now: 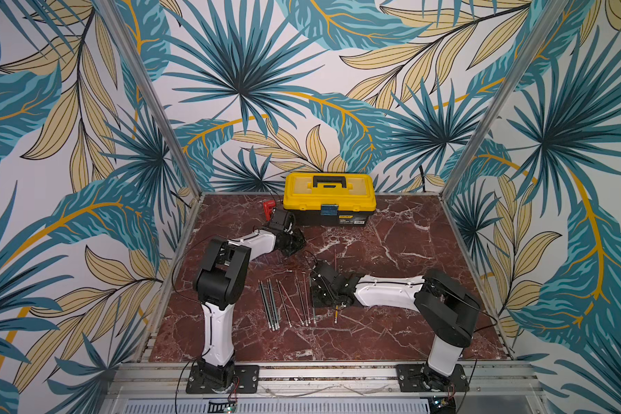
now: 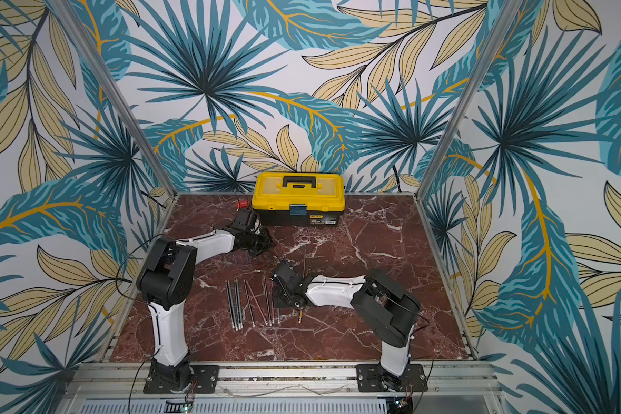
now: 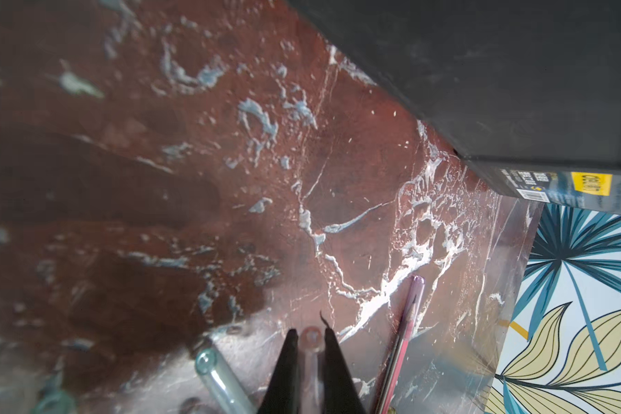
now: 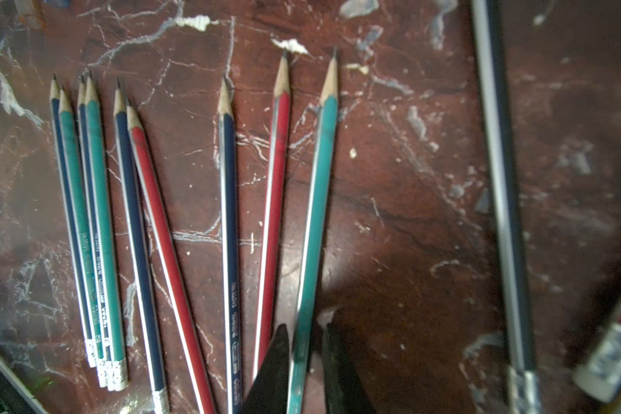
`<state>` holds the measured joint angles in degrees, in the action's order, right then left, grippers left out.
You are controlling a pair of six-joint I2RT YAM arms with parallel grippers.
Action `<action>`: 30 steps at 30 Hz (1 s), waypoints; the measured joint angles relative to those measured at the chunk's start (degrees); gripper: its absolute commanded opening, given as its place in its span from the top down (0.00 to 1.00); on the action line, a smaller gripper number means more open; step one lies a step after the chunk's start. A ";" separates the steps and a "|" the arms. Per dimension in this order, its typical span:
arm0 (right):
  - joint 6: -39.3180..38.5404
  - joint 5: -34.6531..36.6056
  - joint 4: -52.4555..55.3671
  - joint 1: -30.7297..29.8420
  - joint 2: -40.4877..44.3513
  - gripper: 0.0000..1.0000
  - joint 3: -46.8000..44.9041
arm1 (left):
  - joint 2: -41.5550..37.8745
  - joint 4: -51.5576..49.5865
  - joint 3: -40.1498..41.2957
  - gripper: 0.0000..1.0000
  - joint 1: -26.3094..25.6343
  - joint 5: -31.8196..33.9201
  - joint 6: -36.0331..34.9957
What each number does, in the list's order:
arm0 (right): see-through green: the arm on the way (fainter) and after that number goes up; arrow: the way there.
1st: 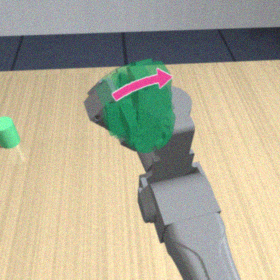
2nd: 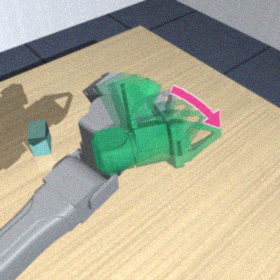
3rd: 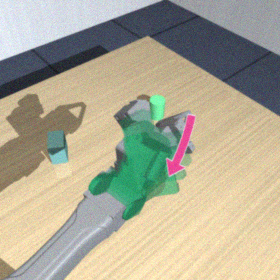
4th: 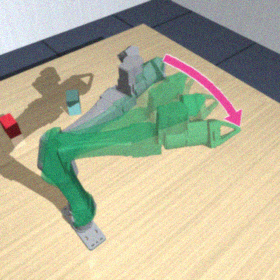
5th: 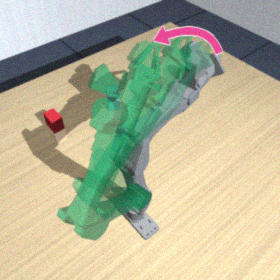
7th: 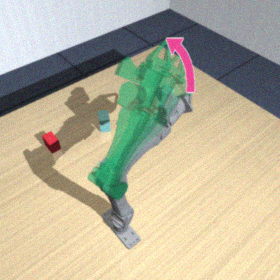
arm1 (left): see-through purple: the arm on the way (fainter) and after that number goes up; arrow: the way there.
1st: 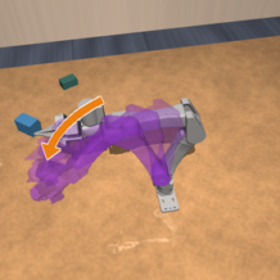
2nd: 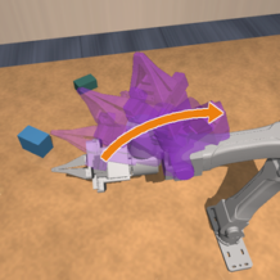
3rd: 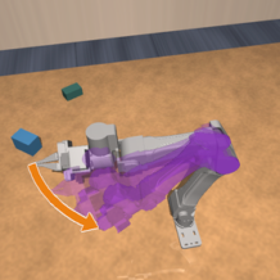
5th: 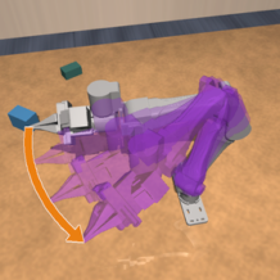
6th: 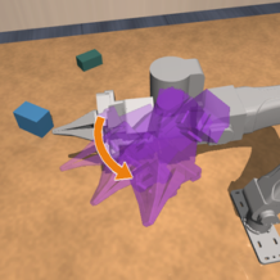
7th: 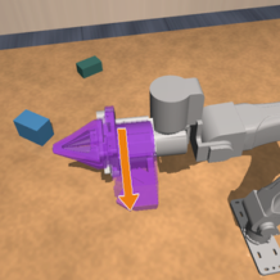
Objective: Remove the protective cover of the pencils
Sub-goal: Place the pencil at the center of the board, then place the protective sleeve at the center of the board.
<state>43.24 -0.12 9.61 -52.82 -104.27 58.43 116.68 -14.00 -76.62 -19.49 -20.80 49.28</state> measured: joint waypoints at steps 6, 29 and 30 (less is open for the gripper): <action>-1.33 2.49 6.21 0.00 0.44 0.75 2.27 | 0.72 -2.32 -1.75 1.00 -0.70 -0.02 0.02; -8.76 10.82 18.21 5.73 -4.28 0.67 16.52 | 3.89 -6.67 -5.09 0.87 -1.49 -0.39 0.11; -9.05 10.64 18.62 5.88 -5.40 0.67 17.16 | 3.89 -6.69 -5.07 0.86 -1.49 -0.37 0.17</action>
<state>34.20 10.52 28.23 -46.94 -109.67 75.59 120.57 -20.69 -81.69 -20.97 -21.17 49.45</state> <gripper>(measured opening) 0.332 0.124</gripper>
